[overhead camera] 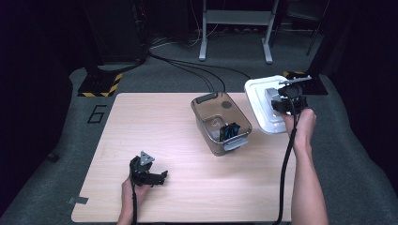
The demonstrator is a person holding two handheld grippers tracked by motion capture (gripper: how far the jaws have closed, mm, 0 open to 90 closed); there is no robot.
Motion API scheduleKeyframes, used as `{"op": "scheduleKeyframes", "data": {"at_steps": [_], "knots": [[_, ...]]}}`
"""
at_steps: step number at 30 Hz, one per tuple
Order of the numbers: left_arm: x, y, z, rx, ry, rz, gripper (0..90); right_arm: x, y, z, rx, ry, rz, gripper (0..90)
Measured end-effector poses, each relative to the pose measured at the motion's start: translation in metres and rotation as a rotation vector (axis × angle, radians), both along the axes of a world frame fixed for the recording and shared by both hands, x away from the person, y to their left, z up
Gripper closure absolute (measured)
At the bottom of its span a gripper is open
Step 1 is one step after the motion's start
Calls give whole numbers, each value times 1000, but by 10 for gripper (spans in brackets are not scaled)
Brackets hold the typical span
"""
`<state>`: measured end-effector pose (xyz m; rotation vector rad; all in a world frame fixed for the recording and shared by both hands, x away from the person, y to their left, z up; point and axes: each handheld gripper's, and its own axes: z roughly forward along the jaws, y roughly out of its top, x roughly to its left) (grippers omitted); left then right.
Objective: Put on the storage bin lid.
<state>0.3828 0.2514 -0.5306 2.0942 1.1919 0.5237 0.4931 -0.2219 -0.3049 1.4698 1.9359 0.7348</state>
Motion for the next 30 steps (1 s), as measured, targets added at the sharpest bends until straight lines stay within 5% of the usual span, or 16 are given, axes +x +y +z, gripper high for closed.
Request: {"op": "scheduleKeyframes", "data": {"at_steps": [12,30], "knots": [[0,0,0,-1,0,1,14,3,29,19,-10,7,70,671],[0,0,0,-2,9,-2,14,9,74,27,-35,23,171,670]]}}
